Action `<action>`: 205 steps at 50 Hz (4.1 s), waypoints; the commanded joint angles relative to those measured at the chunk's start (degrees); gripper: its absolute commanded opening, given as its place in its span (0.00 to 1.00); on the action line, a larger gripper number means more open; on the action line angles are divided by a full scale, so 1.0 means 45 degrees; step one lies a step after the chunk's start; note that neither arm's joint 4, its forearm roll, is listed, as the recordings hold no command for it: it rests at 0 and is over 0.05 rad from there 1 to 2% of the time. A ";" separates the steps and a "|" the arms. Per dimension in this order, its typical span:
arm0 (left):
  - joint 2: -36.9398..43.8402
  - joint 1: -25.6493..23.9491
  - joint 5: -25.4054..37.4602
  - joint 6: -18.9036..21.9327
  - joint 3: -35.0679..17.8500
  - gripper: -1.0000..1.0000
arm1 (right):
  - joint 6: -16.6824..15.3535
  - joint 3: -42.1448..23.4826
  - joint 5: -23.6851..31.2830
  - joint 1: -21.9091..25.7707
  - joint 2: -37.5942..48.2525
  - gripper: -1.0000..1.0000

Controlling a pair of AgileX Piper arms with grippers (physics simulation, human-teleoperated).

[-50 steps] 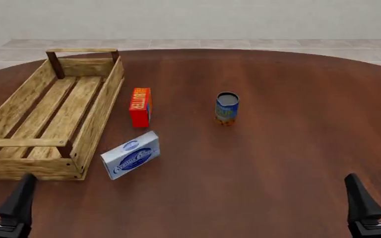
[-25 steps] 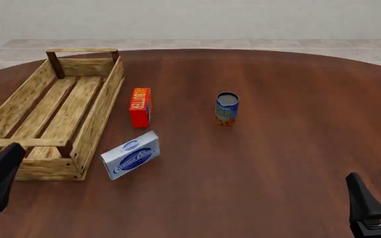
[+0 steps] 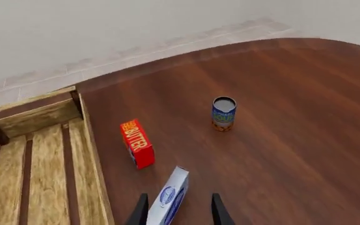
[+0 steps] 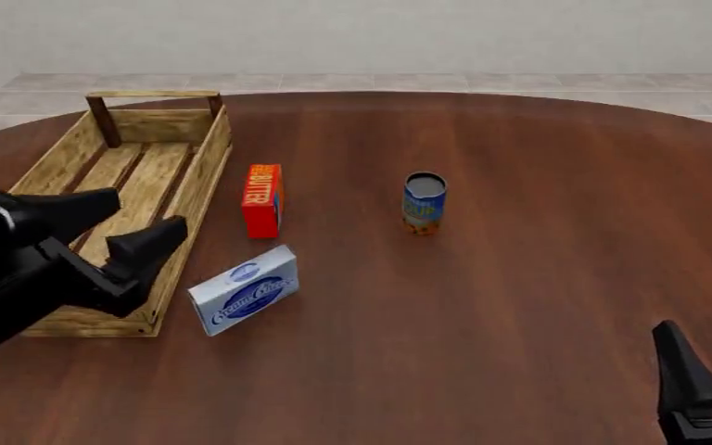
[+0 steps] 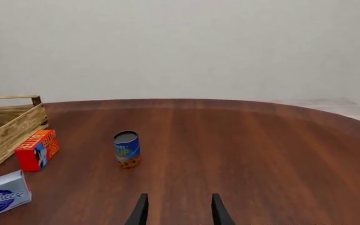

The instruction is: Pick up the cream cheese and put it in the tray.

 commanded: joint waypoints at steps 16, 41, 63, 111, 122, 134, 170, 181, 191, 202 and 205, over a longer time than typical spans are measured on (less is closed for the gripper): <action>0.4639 -0.0134 0.0459 0.1725 -0.2145 1.00 | 0.0106 0.0077 0.0019 -0.0194 -0.0031 1.00; 0.7001 0.0447 0.2054 0.3937 -0.3755 1.00 | 0.0192 0.0274 -0.0120 -0.0136 -0.0029 1.00; 0.7377 0.0199 0.2686 0.4820 -0.3463 1.00 | 0.0214 0.0301 -0.0140 -0.0086 -0.0020 1.00; 0.9796 0.1133 0.3142 0.6878 -0.4385 1.00 | 0.0353 -0.0153 0.0364 -0.0001 -0.0001 1.00; 1.0276 0.1274 0.2932 0.7189 -0.4263 1.00 | 0.0264 -0.0150 0.0402 0.0143 0.0001 1.00; 1.0676 0.1476 0.2633 0.7402 -0.4165 1.00 | 0.0280 0.0198 0.0062 0.0124 -0.0029 1.00; 1.1759 0.1466 0.1559 0.7208 -0.3723 1.00 | 0.0304 0.0271 0.0075 0.0132 -0.0025 1.00; 1.2188 0.1557 0.0976 0.7312 -0.3378 1.00 | 0.0311 0.0223 0.0163 0.0166 -0.0024 1.00; 1.2399 0.1619 0.0802 0.7327 -0.3332 1.00 | 0.0355 0.0242 0.0159 0.0182 -0.0024 1.00; 1.2742 0.1696 0.0455 0.7375 -0.3245 1.00 | 0.0368 0.0251 0.0180 0.0223 -0.0021 1.00; 1.2805 0.1693 0.0364 0.7335 -0.3244 1.00 | 0.0377 0.0252 0.0191 0.0222 -0.0021 1.00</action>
